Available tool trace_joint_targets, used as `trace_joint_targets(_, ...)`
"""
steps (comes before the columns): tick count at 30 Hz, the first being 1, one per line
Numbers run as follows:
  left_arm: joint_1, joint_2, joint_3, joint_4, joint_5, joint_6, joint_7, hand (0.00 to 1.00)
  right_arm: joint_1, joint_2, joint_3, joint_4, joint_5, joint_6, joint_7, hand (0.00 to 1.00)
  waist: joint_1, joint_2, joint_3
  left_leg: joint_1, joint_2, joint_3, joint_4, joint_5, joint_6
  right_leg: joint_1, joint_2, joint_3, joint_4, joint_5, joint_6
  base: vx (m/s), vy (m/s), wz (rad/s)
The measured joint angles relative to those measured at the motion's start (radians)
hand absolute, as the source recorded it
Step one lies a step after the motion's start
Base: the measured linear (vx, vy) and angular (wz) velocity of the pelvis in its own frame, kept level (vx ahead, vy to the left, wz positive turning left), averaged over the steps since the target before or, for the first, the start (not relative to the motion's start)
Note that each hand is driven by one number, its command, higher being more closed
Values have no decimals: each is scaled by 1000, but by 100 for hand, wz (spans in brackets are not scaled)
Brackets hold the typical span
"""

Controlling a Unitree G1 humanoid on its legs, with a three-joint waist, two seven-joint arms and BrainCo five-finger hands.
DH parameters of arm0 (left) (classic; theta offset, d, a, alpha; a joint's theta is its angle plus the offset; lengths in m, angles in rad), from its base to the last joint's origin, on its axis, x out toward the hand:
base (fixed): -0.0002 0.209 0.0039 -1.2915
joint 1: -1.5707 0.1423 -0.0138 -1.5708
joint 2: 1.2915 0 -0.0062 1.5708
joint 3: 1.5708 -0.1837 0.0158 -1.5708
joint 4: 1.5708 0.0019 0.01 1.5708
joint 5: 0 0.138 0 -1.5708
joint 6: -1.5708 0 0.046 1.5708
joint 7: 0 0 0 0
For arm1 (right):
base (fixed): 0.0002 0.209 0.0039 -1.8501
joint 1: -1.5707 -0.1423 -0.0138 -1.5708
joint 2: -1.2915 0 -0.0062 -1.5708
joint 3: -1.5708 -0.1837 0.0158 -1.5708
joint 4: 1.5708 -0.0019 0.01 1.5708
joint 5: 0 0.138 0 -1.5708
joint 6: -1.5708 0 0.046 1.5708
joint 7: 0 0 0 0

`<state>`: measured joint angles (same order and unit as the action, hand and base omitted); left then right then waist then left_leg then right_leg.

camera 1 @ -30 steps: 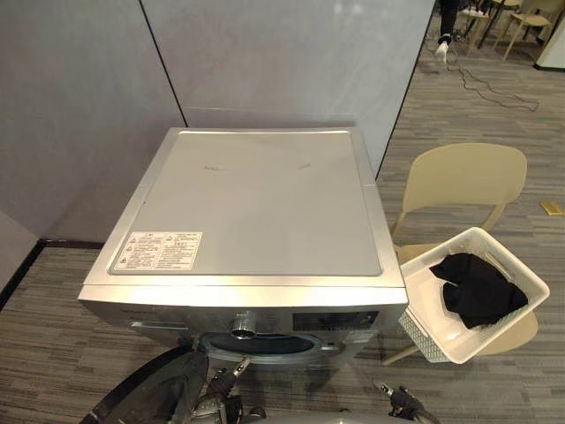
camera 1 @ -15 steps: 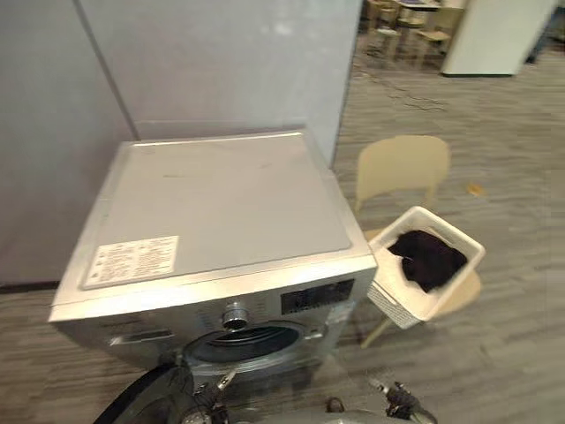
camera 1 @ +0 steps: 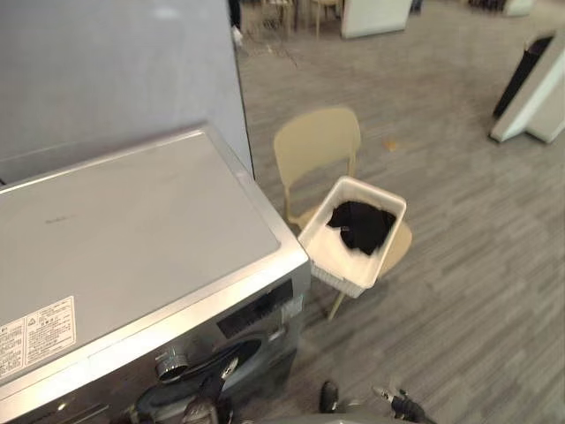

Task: Pick up the laundry basket with both hands and put the clothes into the washing machine.

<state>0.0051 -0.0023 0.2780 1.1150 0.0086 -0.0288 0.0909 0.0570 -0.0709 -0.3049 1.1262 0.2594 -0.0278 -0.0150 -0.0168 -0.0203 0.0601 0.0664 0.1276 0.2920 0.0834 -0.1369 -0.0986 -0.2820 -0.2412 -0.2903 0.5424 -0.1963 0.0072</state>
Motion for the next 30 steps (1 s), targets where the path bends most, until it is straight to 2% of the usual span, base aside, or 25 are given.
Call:
trace_joint_targets(1,3,23,-6,-7,-3,1,-2,0,4,4,1,16,-17,5,1,0,6,-21,-8,5,-9,1,-1,-2,-10,33,-13,8,-63,-27,84,111,-178,-8)
trace_joint_targets(2,6,33,-6,8,-4,2,0,0,-5,1,2,41,-35,11,5,0,20,3,-11,12,34,4,-2,0,-34,72,60,19,-150,4,68,79,-167,-45)
trace_joint_targets(5,44,40,20,34,-8,5,0,0,-5,-17,-12,53,-58,11,11,0,26,39,-26,23,126,10,31,13,-61,161,178,13,-318,66,30,124,-176,-44)
trace_joint_targets(6,48,43,25,35,-10,6,-1,0,-7,-15,-12,60,-63,11,12,0,27,31,-23,14,140,8,62,11,-64,176,191,14,-339,72,22,73,-199,-13)
trace_joint_targets(7,45,49,48,27,-37,5,-3,0,-7,-12,3,68,-69,14,13,0,32,10,-13,-34,178,4,192,9,-64,211,216,17,-387,82,8,30,-125,-9)
trace_joint_targets(8,45,56,48,22,-39,4,-3,0,-11,-12,14,67,-71,14,14,0,34,3,-8,-58,196,1,260,9,-64,225,227,22,-402,87,-1,49,-170,-19)
trace_joint_targets(9,46,64,48,14,-45,2,-3,0,-12,-18,33,65,-72,14,14,0,34,-1,-6,-98,227,-11,374,8,-51,251,247,35,-415,90,-6,87,-131,-43)
trace_joint_targets(10,44,63,50,11,-64,2,-2,0,-28,-29,55,53,-71,12,12,0,40,12,1,-164,249,-66,529,-6,7,273,269,61,-426,88,-19,111,-142,-75)
trace_joint_targets(11,38,48,44,9,-80,2,-2,0,-35,-43,73,29,-70,6,9,0,54,10,4,-210,191,-164,623,-40,-8,278,271,93,-424,88,-24,89,-38,-84)
trace_joint_targets(12,37,39,39,-1,-84,2,-2,0,-40,-54,76,24,-70,2,9,0,60,20,7,-225,147,-196,641,-59,-15,279,269,112,-424,88,-27,50,67,-89)
trace_joint_targets(13,37,27,26,-7,-87,2,-3,0,-61,-71,77,24,-69,-3,8,0,59,38,18,-257,70,-233,637,-97,-14,280,260,140,-424,89,-28,41,129,-81)
trace_joint_targets(14,38,25,10,-8,-95,-1,-2,0,-67,-76,83,24,-70,-3,9,0,64,47,23,-268,-4,-242,551,-106,-5,278,252,169,-424,94,-21,54,149,-94)
trace_joint_targets(15,40,29,6,-10,-104,-3,-2,0,-69,-75,112,23,-72,-3,10,0,85,55,25,-246,-54,-258,390,-110,13,271,256,206,-425,92,-10,86,184,-97)
trace_joint_targets(16,43,33,12,-15,-116,-3,-2,0,-71,-51,139,20,-74,-1,11,0,106,55,21,-203,-84,-278,293,-125,42,262,252,247,-434,95,1,110,154,-80)
trace_joint_targets(17,43,35,12,-18,-116,-3,-2,0,-71,-38,162,7,-76,1,13,0,115,41,21,-190,-105,-285,262,-117,34,264,241,266,-460,108,14,172,132,-48)
trace_joint_targets(18,42,30,42,-26,-125,2,-9,0,-78,-30,196,-23,-91,3,19,0,115,37,34,-197,-111,-283,295,-105,48,284,243,270,-504,132,16,155,135,-23)
trace_joint_targets(19,39,13,93,-40,-160,11,-30,0,-104,-21,206,-27,-109,3,19,0,121,42,56,-254,-133,-311,441,-104,47,316,232,280,-531,144,16,131,170,-19)
trace_joint_targets(20,37,0,122,-45,-178,21,-39,0,-114,-16,206,-27,-113,2,19,0,128,46,58,-290,-149,-356,469,-131,56,321,229,284,-531,147,21,97,255,-43)
trace_joint_targets(21,34,-28,169,-47,-195,31,-40,0,-132,-13,207,-24,-115,1,19,0,149,64,53,-264,-156,-421,368,-123,110,323,242,308,-528,142,29,90,199,-36)
trace_joint_targets(23,37,-23,188,-52,-223,52,-45,0,-137,23,207,-31,-117,0,21,0,162,48,51,-228,-159,-403,342,-120,126,316,236,319,-466,103,37,88,111,-10)
trace_joint_targets(25,50,-14,196,-66,-248,56,-50,0,-135,55,207,-44,-139,-1,24,0,178,14,50,-178,-176,-400,289,-126,126,222,218,321,-235,6,74,75,13,-10)
trace_joint_targets(26,73,1,182,-65,-246,60,-45,0,-132,69,216,-46,-149,-1,38,0,185,0,55,-127,-179,-369,252,-123,127,119,203,322,28,-26,131,55,-76,-41)
trace_joint_targets(27,95,11,167,-65,-236,61,-44,0,-122,70,226,-47,-153,-1,42,0,181,-2,55,-107,-181,-358,250,-123,133,67,194,321,159,-15,159,54,-129,-29)
trace_joint_targets(28,127,29,141,-63,-219,63,-37,0,-91,65,226,-55,-157,-2,43,0,156,-22,53,-79,-189,-367,280,-141,145,5,168,302,338,51,186,128,-147,23)
trace_joint_targets(30,153,47,118,-62,-189,62,-21,0,-49,47,204,-72,-160,-11,41,0,137,-14,42,-64,-200,-413,304,-163,131,-20,140,254,440,89,158,165,-166,52)
